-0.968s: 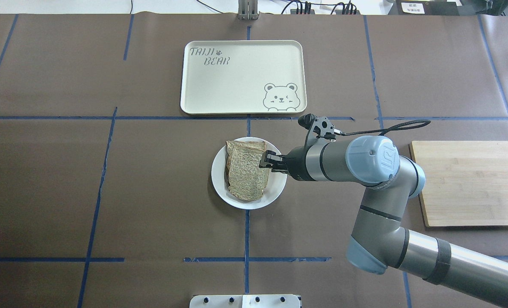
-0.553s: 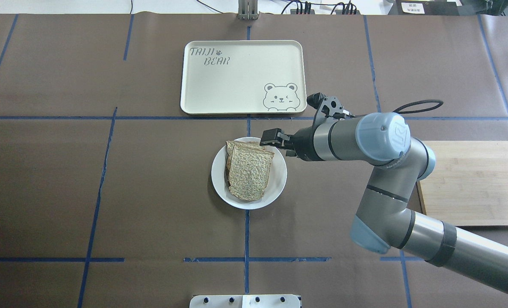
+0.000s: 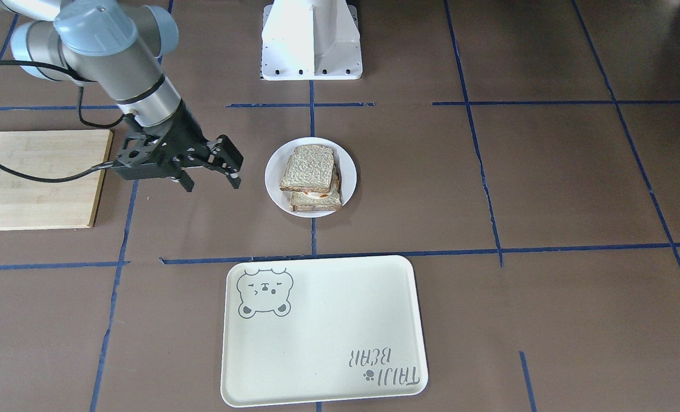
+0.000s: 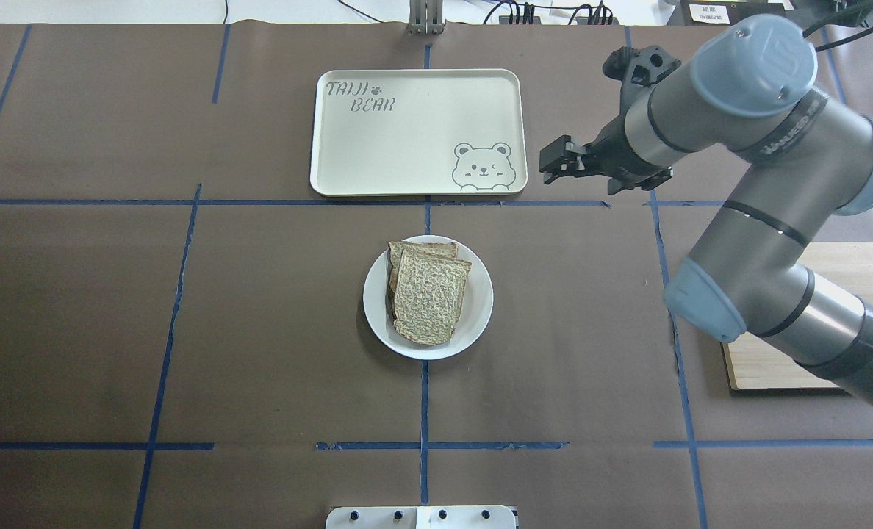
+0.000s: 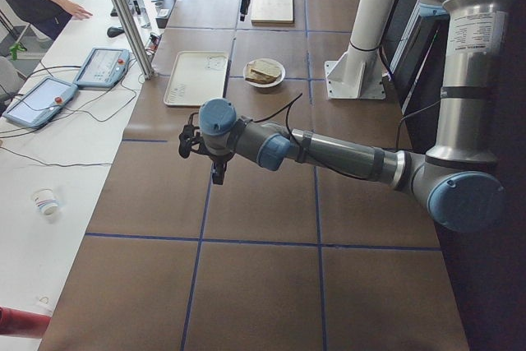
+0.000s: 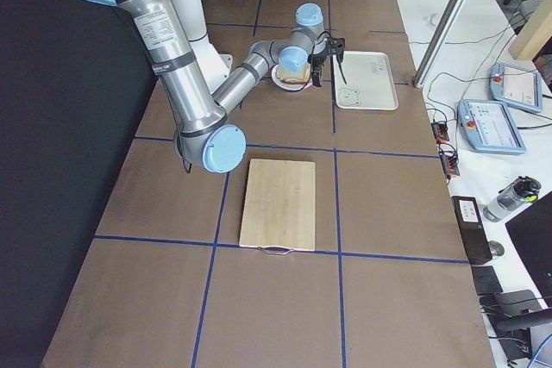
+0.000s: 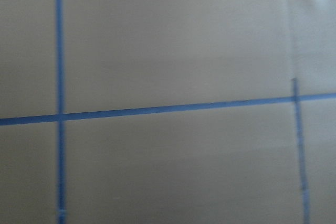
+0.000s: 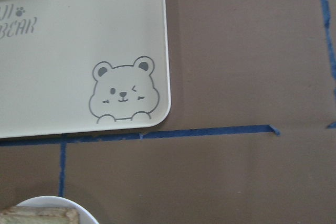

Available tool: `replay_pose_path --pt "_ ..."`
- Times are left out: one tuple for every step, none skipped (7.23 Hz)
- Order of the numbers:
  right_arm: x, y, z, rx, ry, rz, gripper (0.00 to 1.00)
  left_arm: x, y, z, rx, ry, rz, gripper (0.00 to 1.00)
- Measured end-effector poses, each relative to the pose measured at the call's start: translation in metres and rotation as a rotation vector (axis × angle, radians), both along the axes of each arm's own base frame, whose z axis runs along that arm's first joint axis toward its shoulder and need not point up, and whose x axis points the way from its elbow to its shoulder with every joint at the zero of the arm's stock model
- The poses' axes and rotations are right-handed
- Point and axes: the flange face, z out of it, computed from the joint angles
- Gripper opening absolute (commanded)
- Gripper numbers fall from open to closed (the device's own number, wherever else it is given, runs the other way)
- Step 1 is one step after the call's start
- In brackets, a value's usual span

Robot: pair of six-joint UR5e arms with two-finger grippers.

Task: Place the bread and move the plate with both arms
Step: 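Withdraw the right arm away from the plate while the left arm moves in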

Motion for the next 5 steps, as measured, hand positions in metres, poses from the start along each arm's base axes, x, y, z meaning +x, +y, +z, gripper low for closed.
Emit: replay_pose_path --pt "0.032 -0.012 0.022 0.026 0.075 -0.058 1.00 0.039 -0.003 -0.043 -0.042 0.053 -0.006 1.00" --pt "0.065 -0.021 0.049 0.055 0.141 -0.119 1.00 0.078 -0.005 -0.079 -0.080 0.108 -0.011 1.00" --pt "0.098 -0.028 0.080 0.085 0.197 -0.177 1.00 0.115 -0.004 -0.109 -0.116 0.157 -0.032 1.00" --pt "0.132 -0.030 0.109 0.109 0.233 -0.224 1.00 0.154 0.002 -0.131 -0.145 0.200 -0.073 1.00" --pt "0.165 -0.030 0.136 0.123 0.239 -0.266 1.00 0.196 0.016 -0.146 -0.168 0.254 -0.126 1.00"
